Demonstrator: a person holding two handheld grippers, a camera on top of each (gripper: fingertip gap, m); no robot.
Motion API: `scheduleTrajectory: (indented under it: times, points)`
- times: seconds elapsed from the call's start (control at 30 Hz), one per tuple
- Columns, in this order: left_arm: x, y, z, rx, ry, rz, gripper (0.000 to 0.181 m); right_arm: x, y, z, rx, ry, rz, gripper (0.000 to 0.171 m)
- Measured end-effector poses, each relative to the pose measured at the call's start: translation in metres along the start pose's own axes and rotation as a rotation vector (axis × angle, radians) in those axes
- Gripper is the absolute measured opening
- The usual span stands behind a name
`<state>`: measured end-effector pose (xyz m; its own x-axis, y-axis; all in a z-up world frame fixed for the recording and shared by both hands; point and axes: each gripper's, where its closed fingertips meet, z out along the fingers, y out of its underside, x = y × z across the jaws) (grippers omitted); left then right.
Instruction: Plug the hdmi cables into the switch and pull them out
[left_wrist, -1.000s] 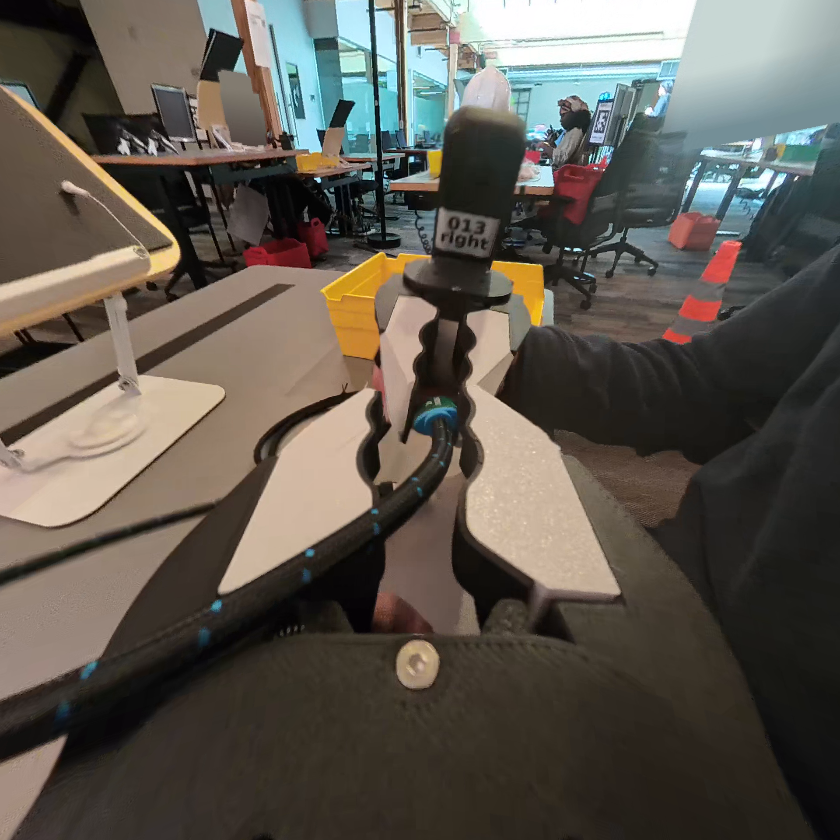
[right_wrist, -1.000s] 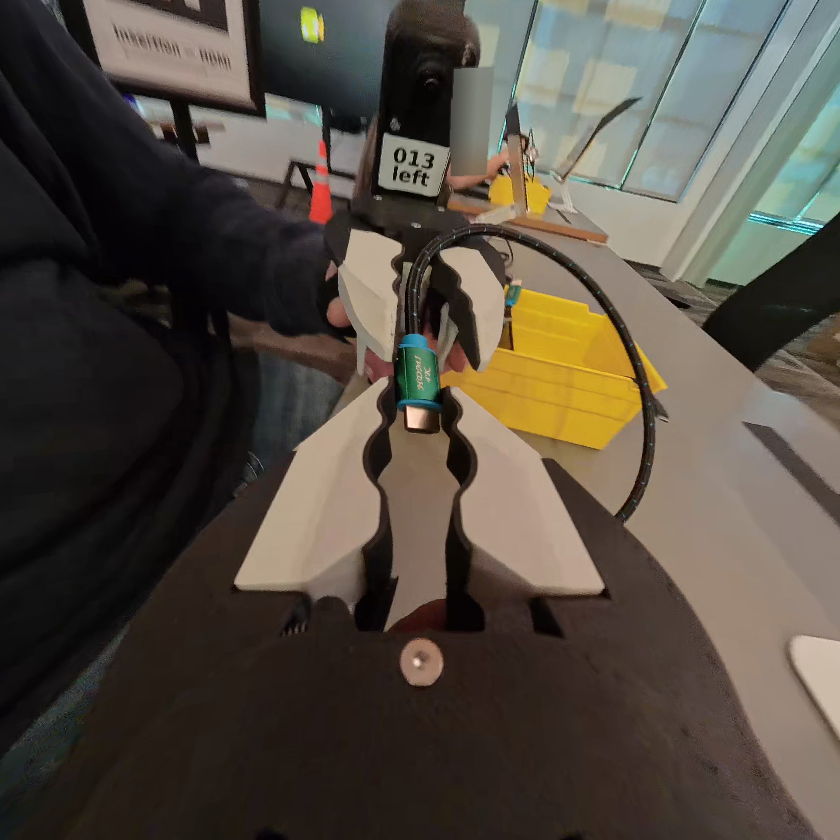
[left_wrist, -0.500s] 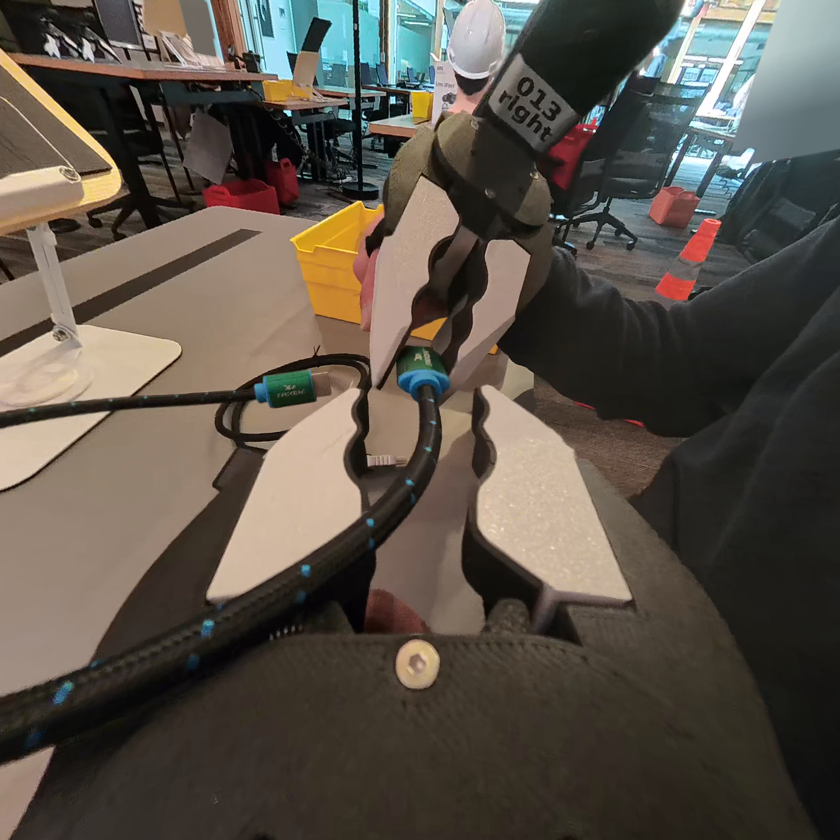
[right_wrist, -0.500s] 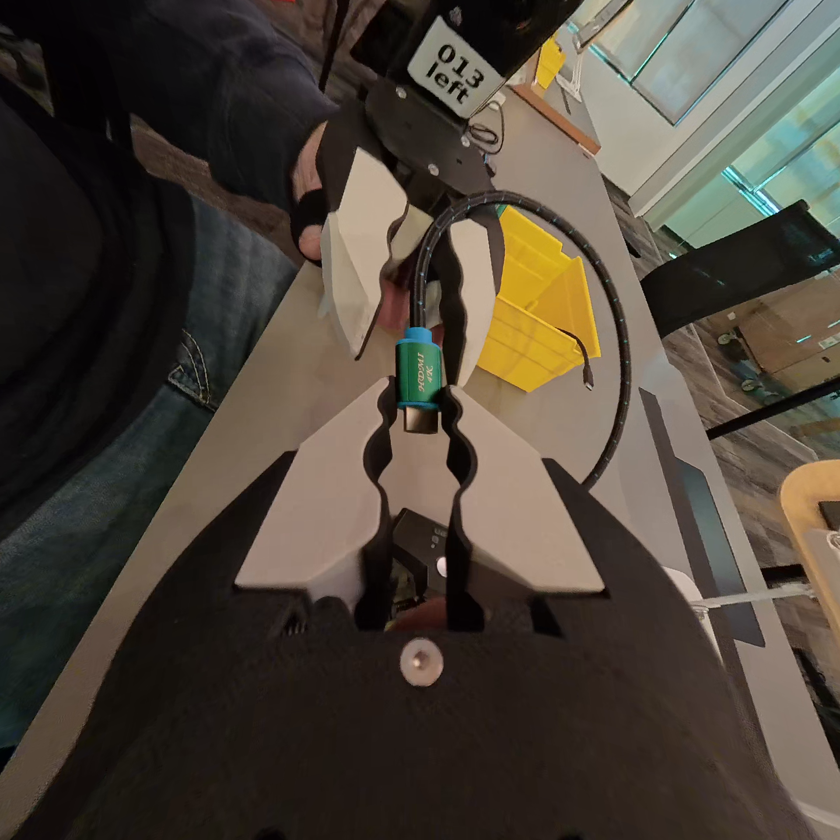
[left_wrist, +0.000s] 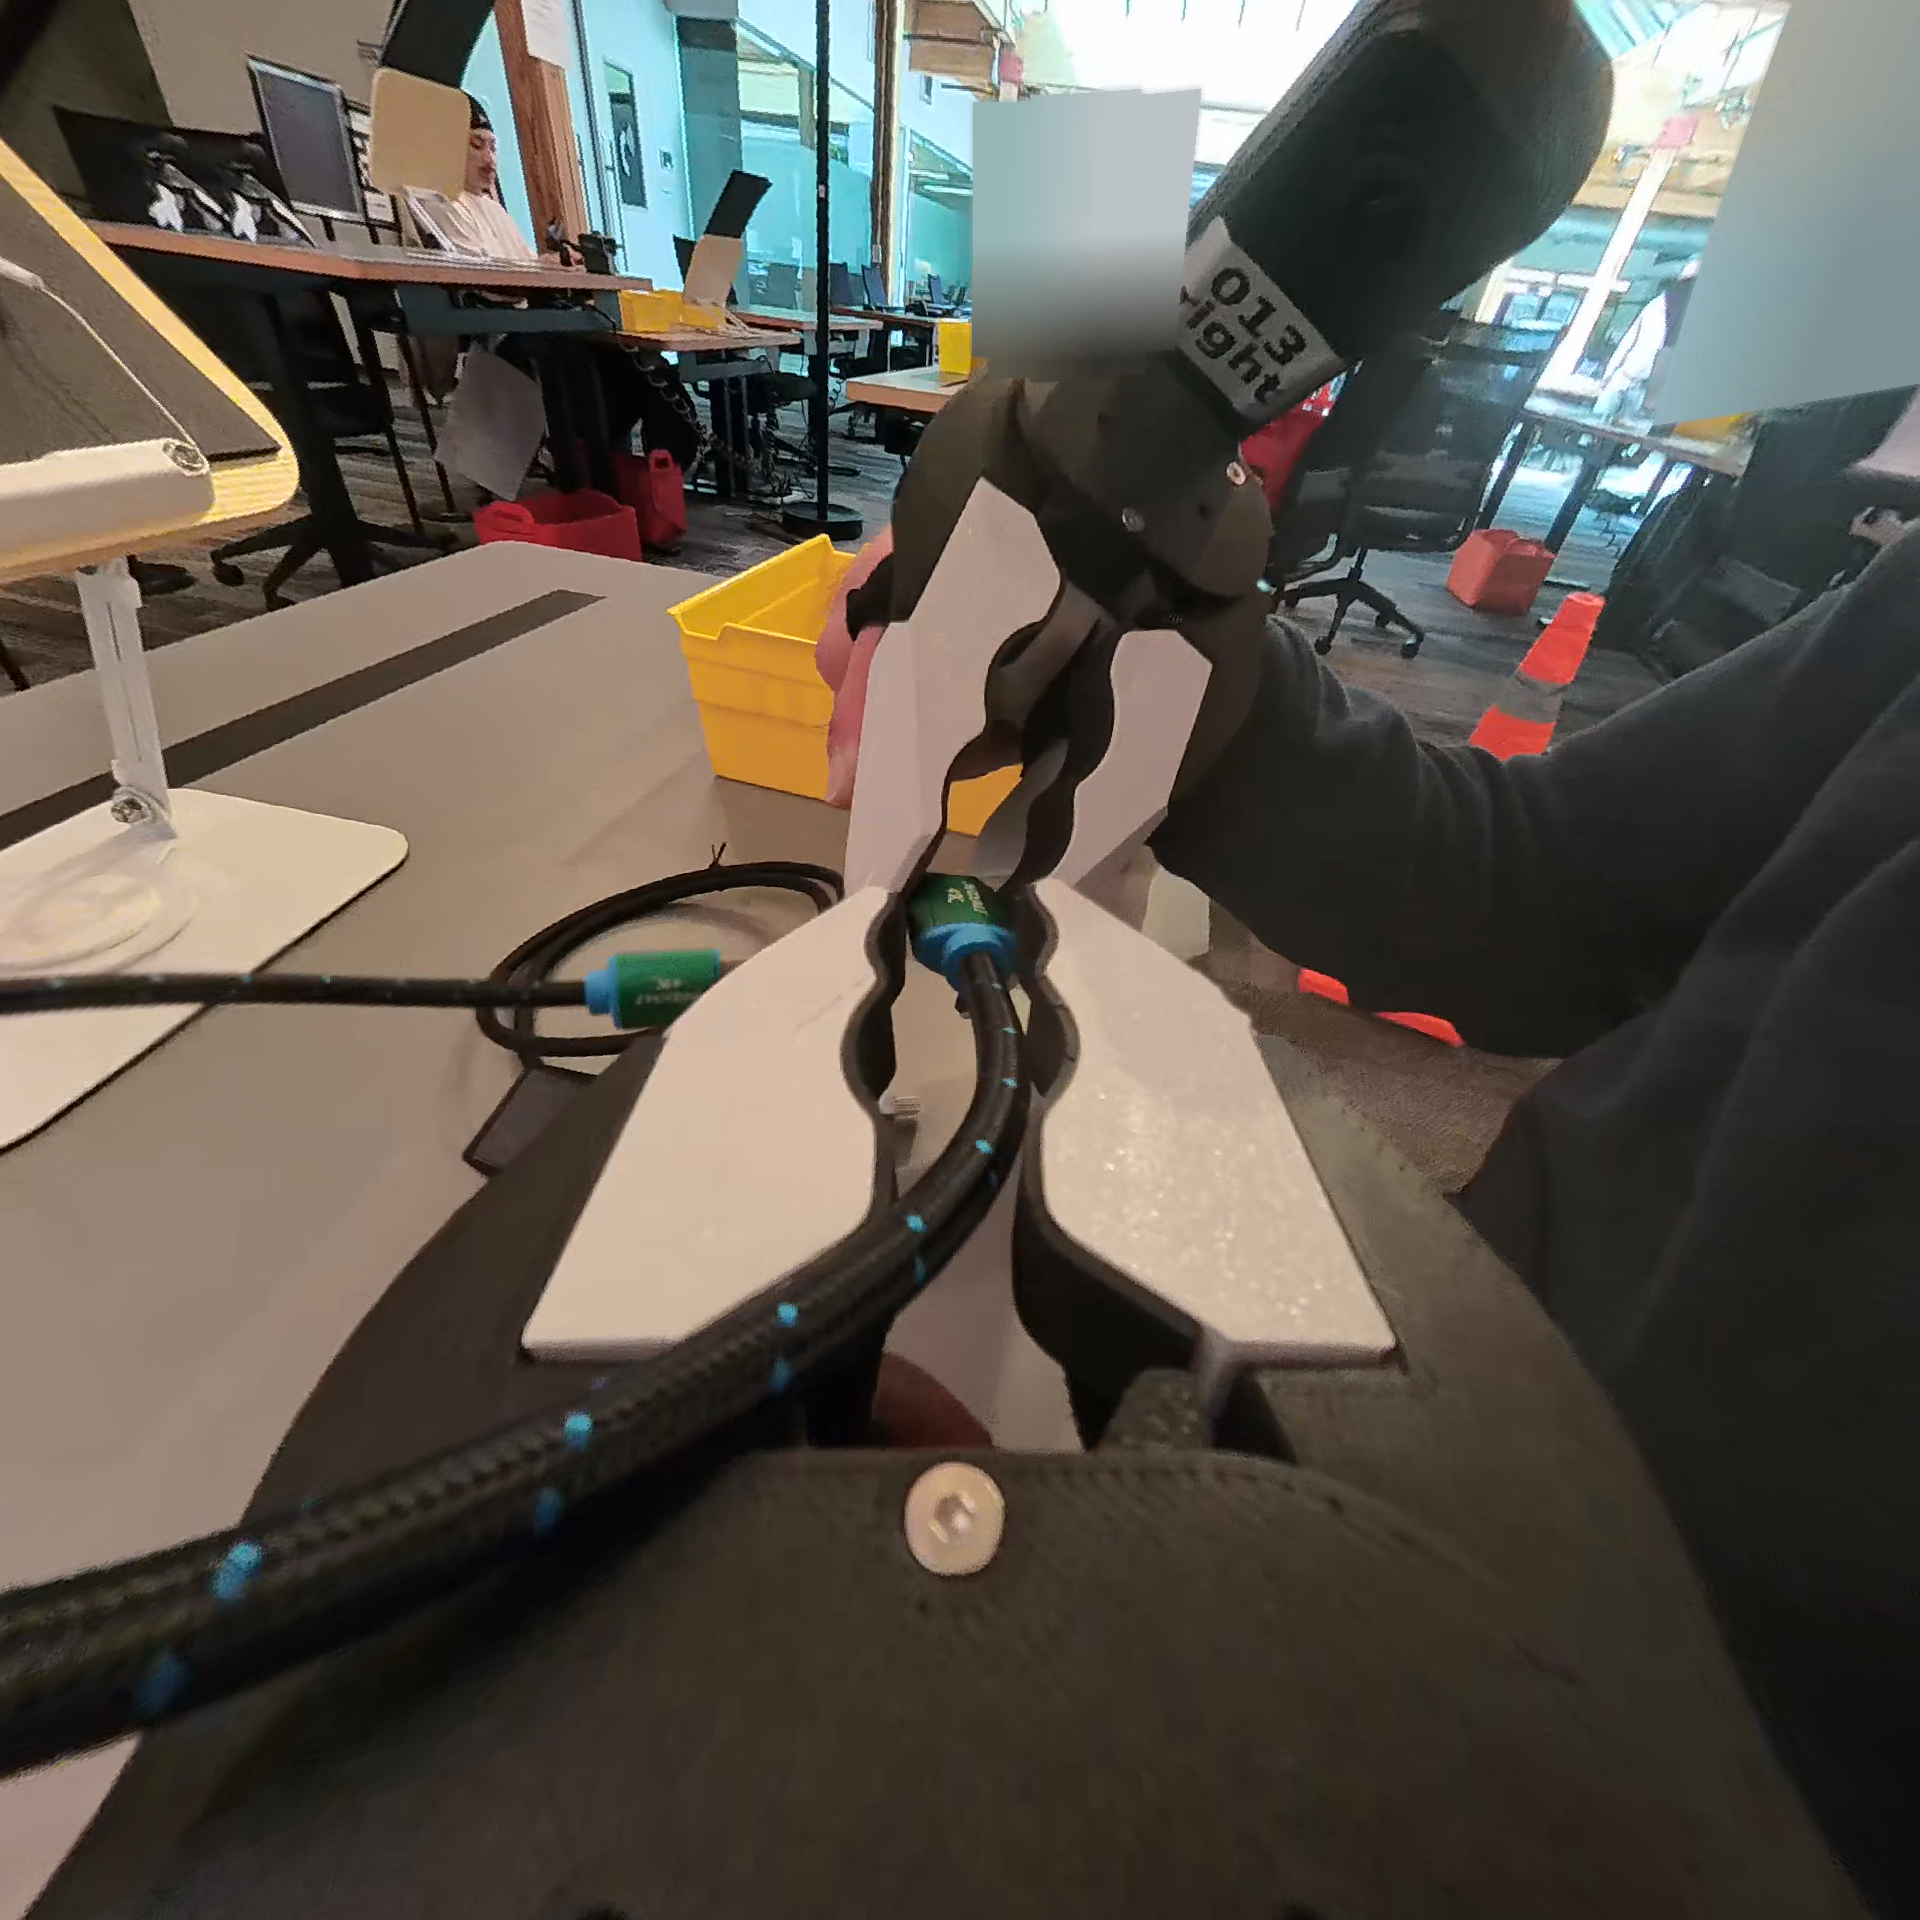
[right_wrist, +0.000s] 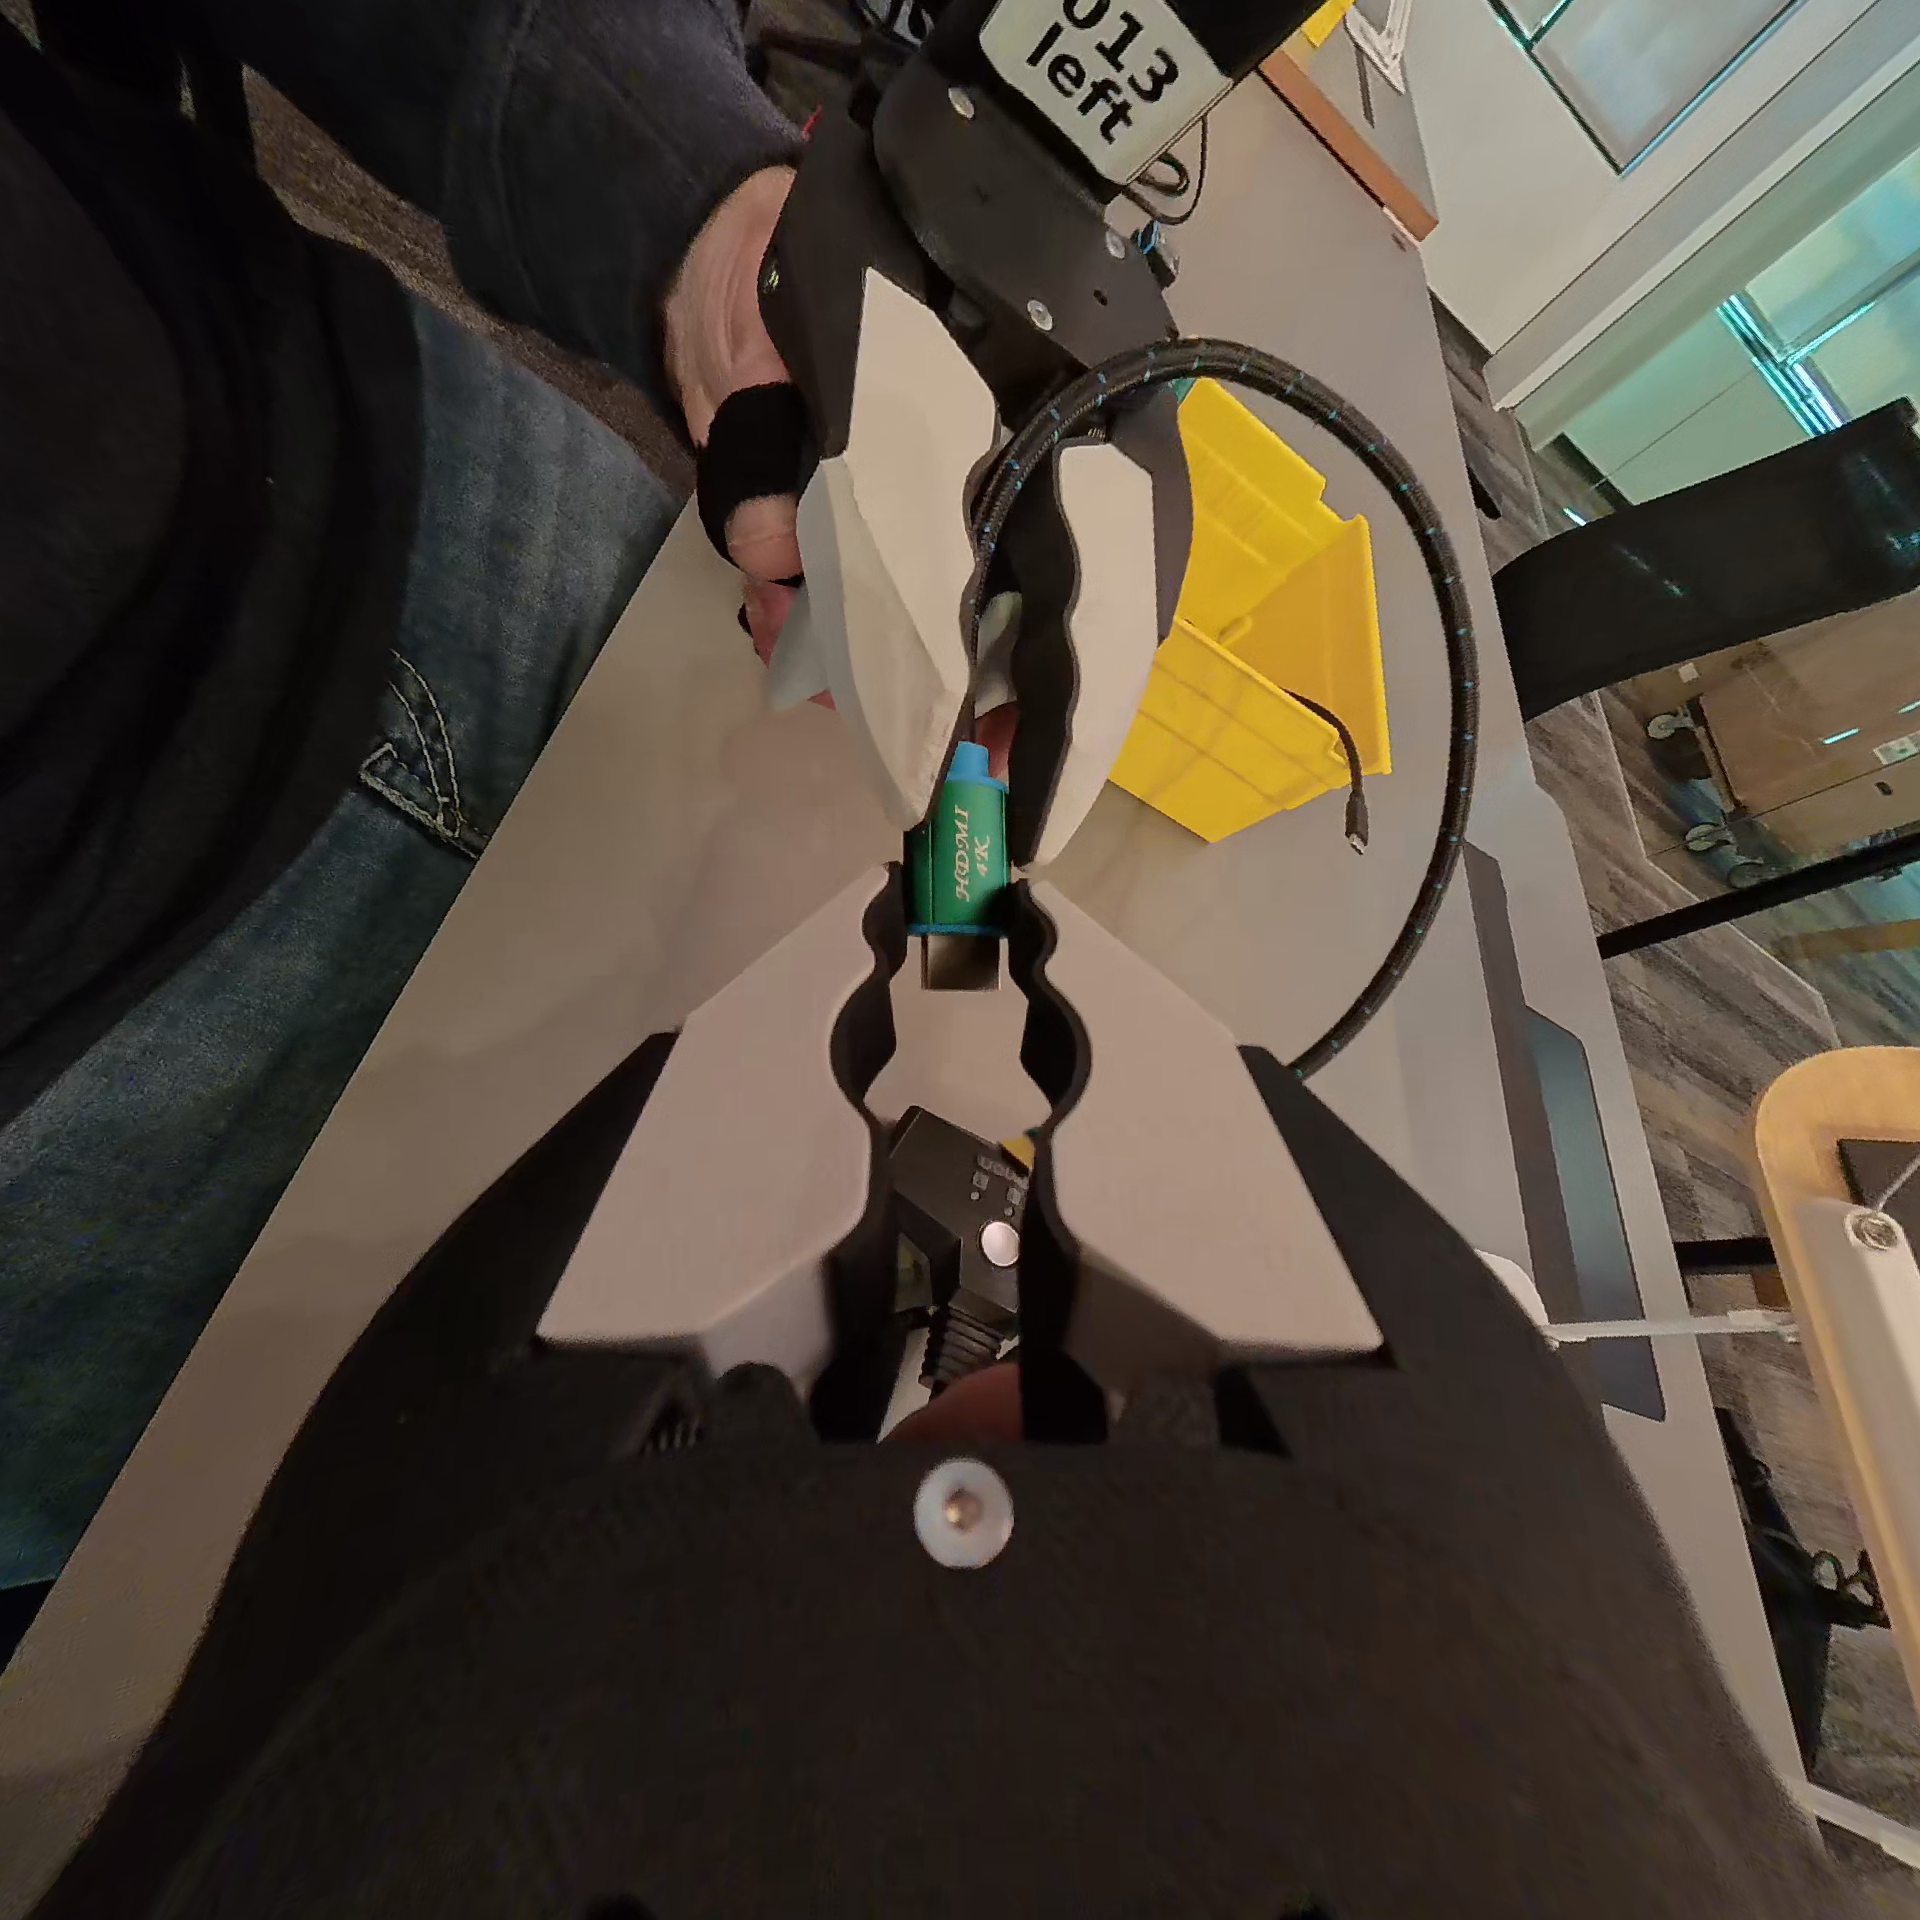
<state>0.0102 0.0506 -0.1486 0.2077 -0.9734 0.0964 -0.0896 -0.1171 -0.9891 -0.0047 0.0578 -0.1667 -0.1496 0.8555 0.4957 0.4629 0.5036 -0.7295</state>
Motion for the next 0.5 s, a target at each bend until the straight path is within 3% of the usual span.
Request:
scheduleTrajectory:
  times: [0.03, 0.5]
  points:
    - [0.0002, 0.0006, -0.0002, -0.008, -0.001, 0.016, 0.02, -0.0002, 0.0003, 0.0005, -0.002, 0.0, -0.001, 0.017]
    - [0.0013, 0.0061, -0.0022, -0.068, -0.006, 0.069, 0.024, -0.0021, 0.0001, 0.002, -0.005, 0.018, -0.009, 0.016]
